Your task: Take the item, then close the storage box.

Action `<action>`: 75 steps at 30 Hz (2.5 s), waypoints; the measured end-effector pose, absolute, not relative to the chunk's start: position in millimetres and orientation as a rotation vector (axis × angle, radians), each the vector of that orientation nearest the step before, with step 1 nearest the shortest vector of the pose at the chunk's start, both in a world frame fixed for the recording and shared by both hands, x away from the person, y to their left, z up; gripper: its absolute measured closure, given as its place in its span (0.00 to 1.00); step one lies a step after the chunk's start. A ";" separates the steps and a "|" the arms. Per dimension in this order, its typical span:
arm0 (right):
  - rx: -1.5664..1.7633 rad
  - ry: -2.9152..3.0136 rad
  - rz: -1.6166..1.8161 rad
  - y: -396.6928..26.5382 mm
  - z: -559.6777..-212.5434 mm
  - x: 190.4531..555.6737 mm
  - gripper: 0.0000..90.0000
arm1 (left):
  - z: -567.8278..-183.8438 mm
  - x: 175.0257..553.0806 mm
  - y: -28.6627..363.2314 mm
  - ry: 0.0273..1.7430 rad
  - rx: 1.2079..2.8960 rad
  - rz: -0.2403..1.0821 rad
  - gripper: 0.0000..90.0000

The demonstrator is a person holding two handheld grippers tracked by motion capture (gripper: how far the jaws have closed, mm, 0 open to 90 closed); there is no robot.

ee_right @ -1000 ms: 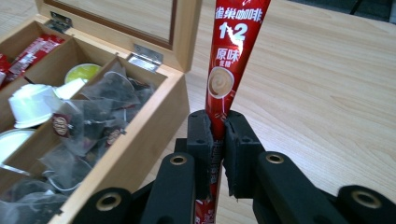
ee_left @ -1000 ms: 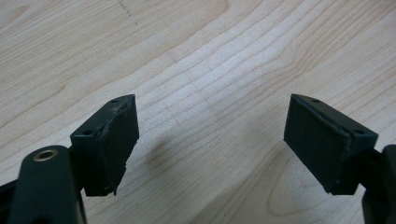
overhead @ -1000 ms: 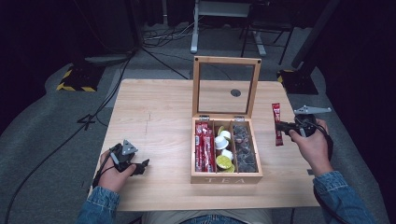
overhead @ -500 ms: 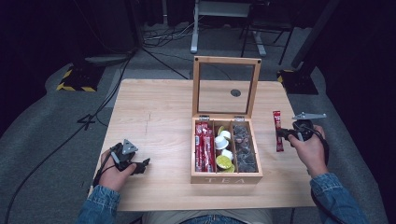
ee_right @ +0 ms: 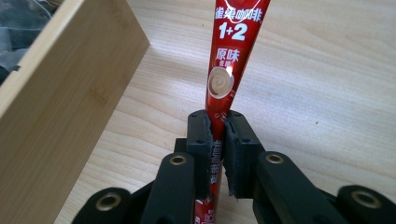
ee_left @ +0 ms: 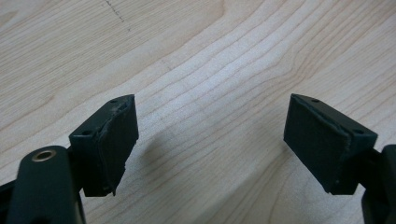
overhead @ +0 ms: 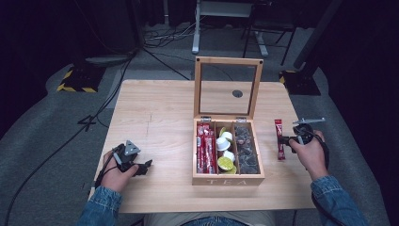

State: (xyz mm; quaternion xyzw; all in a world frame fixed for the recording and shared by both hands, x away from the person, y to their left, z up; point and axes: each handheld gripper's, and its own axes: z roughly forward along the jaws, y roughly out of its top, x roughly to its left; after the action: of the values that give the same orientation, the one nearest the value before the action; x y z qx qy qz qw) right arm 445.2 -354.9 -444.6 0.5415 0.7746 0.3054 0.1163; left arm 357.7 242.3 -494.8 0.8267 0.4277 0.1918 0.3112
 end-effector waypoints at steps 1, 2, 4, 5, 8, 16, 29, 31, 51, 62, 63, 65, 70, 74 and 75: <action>1.593 2.271 0.885 -355.3 -446.3 446.3 0.91 | -494.7 357.7 242.2 1.127 2.183 0.506 0.20; 1.599 2.272 0.881 -355.2 -447.7 447.0 0.91 | -494.5 357.6 242.0 1.127 2.185 0.506 0.20; 1.614 2.271 0.877 -354.6 -450.1 448.2 0.91 | -494.2 357.4 241.9 1.128 2.186 0.507 0.20; 1.616 2.270 0.873 -354.5 -451.0 448.7 0.91 | -494.1 357.3 241.7 1.128 2.184 0.508 0.20; 1.634 2.262 0.875 -354.2 -454.1 450.2 0.91 | -494.2 357.4 241.3 1.127 2.184 0.506 0.20; 1.677 2.251 0.869 -354.6 -461.4 451.5 0.84 | -495.0 357.8 239.8 1.124 2.183 0.499 0.20; 1.537 2.137 1.055 -358.3 -437.0 443.2 0.50 | -493.1 359.1 236.6 1.138 2.142 0.465 0.20; 1.495 2.122 1.100 -356.2 -425.0 441.7 0.48 | -492.0 359.5 235.6 1.152 2.110 0.453 0.19; 1.237 2.062 1.279 -317.0 -331.6 466.5 0.42 | -489.2 361.7 228.9 1.113 2.126 0.428 0.20; 1.180 2.055 1.324 -300.2 -311.6 501.8 0.41 | -490.1 358.5 227.0 1.113 2.132 0.427 0.20; 1.178 2.054 1.323 -298.8 -310.4 505.6 0.41 | -489.6 357.9 227.4 1.110 2.141 0.434 0.20; 1.178 2.054 1.322 -295.6 -307.7 513.5 0.41 | -489.0 355.5 228.6 1.113 2.135 0.441 0.21; 1.156 2.051 1.334 -287.4 -301.5 532.7 0.41 | -488.5 349.3 234.4 1.145 2.110 0.425 0.23; 1.145 2.054 1.343 -282.6 -299.0 545.7 0.41 | -490.2 346.8 239.3 1.162 2.120 0.434 0.25; 1.140 2.056 1.346 -281.5 -298.8 548.3 0.41 | -490.2 346.5 240.0 1.166 2.124 0.433 0.25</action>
State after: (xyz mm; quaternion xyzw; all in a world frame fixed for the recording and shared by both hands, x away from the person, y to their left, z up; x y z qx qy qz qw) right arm 548.3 -281.5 -298.8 0.4111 0.7412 0.4854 0.2146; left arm 346.5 240.0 -490.2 0.8135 0.4465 0.1658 0.3337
